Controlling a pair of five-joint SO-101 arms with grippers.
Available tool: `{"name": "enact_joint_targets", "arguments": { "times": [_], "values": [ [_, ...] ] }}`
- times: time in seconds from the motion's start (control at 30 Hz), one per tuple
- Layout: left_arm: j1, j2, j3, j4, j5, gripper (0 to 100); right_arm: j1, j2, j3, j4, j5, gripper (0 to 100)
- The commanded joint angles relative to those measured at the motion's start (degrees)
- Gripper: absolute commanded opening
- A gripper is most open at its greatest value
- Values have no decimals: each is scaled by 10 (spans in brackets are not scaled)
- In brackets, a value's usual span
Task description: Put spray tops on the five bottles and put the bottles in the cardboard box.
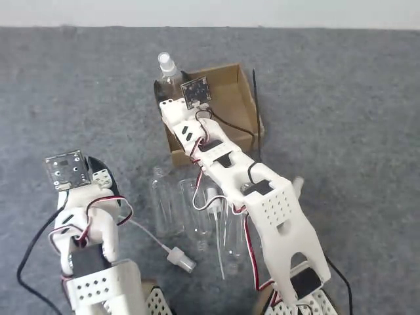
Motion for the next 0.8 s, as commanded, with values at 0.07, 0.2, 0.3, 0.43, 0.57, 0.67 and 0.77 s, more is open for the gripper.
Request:
{"name": "enact_joint_targets", "arguments": {
  "times": [0.07, 0.2, 0.3, 0.43, 0.57, 0.67, 0.77],
  "values": [
    [1, -10, -5, -15, -4, 12, -5, -22, -28, 40, 9, 282],
    [1, -10, -5, -16, -4, 12, -5, -47, -5, 39, 8, 282],
    [1, -10, -5, -17, -4, 12, -15, -85, 32, 39, 8, 282],
    [1, -10, -5, -17, -4, 12, -35, -139, 91, 39, 7, 282],
    [1, -10, -5, -18, -4, 12, -45, -178, 135, 39, 8, 282],
    [1, -10, -5, -18, -4, 12, -45, -200, 163, 39, 9, 282],
    [1, -10, -5, -18, -4, 12, -41, -224, 192, 42, 10, 281]
  ]
}}
